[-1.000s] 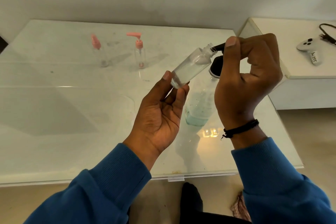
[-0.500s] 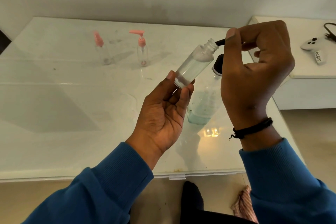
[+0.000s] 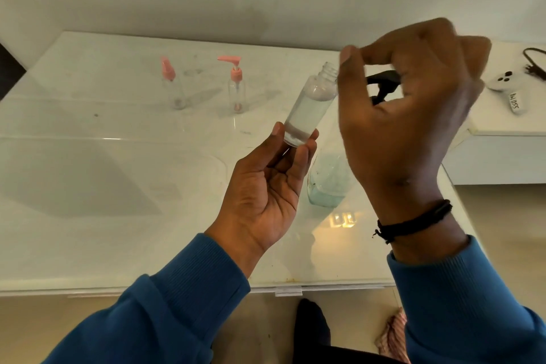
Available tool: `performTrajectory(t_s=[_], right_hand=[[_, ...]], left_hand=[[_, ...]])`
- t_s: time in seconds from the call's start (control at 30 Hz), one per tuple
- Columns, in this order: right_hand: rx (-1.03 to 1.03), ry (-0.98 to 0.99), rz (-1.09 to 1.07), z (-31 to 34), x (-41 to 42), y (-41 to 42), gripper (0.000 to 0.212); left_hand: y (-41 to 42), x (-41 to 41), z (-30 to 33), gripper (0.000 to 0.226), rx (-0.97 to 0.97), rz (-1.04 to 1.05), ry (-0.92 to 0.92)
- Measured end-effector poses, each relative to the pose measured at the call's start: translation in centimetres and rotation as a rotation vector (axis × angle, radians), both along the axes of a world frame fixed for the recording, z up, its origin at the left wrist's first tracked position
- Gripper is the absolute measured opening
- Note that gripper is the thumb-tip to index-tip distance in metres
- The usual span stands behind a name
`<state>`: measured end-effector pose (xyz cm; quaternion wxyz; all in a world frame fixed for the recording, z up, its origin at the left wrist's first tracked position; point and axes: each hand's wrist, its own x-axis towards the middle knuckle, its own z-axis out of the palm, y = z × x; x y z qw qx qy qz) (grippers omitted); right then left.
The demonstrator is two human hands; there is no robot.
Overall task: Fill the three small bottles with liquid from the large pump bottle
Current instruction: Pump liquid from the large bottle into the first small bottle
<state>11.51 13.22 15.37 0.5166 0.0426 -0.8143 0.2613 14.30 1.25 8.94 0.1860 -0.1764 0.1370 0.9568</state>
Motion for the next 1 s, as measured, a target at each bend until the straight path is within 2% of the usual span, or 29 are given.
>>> performTrajectory(t_s=[0.07, 0.27, 0.57, 0.87, 0.93, 1.0], right_hand=[[0.056, -0.084, -0.047, 0.3, 0.4, -0.6, 0.031], [0.12, -0.271, -0.069, 0.8, 0.7, -1.7, 0.037], [0.01, -0.394, 0.104, 1.6, 0.7, -3.6, 0.033], [-0.09, -0.268, 0.222, 1.9, 0.6, -4.4, 0.027], [-0.12, -0.221, 0.237, 2.0, 0.6, -4.4, 0.026], [-0.138, -0.2, 0.241, 2.1, 0.6, -4.4, 0.026]], left_hand=[[-0.2, 0.1, 0.2, 0.026, 0.002, -0.006, 0.003], [-1.2, 0.3, 0.7, 0.019, -0.002, 0.006, 0.007], [-2.4, 0.2, 0.9, 0.038, -0.034, 0.034, 0.025], [-3.4, 0.3, 1.5, 0.018, -0.087, 0.047, 0.103], [-4.0, 0.2, 2.1, 0.028, -0.171, 0.047, 0.156], [-4.8, 0.0, 2.6, 0.05, -0.382, 0.072, 0.24]])
